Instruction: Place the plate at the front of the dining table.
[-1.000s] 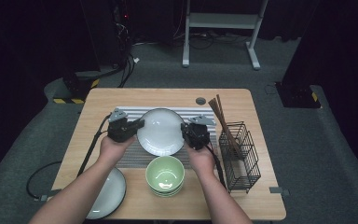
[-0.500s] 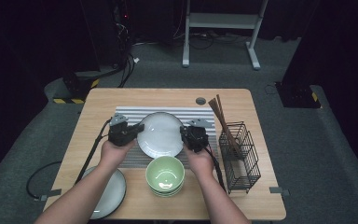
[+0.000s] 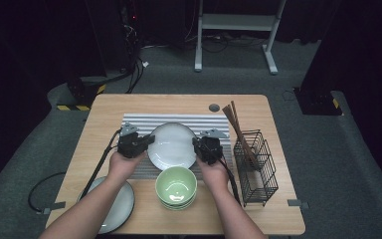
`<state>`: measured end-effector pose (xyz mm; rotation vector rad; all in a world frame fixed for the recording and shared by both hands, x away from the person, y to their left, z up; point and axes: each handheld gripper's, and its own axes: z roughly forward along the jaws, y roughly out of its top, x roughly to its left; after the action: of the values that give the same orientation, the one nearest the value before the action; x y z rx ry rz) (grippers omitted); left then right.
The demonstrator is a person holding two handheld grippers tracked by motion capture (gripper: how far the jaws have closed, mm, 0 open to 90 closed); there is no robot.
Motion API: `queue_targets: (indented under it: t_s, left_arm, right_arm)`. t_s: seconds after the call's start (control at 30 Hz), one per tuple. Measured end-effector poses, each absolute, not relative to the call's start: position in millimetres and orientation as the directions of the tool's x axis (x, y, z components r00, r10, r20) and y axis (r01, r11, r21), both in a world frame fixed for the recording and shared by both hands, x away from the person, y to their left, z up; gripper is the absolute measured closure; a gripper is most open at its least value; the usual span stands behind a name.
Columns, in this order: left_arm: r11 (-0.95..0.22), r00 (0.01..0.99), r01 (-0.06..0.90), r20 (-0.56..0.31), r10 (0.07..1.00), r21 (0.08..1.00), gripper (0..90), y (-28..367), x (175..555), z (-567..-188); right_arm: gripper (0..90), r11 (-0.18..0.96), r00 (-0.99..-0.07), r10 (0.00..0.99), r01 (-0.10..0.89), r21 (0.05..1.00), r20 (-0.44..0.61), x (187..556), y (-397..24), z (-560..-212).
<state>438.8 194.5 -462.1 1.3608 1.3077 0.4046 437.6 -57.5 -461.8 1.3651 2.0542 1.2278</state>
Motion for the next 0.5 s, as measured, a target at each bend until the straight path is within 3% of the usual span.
queue_targets:
  t_s: [0.5]
  left_arm:
    - [0.268,0.291,0.483,-0.441,0.849,0.834,81.8,199,442,-473]
  right_arm:
    - [82.1,0.161,-0.458,0.878,0.558,0.814,0.140,440,-51,-471]
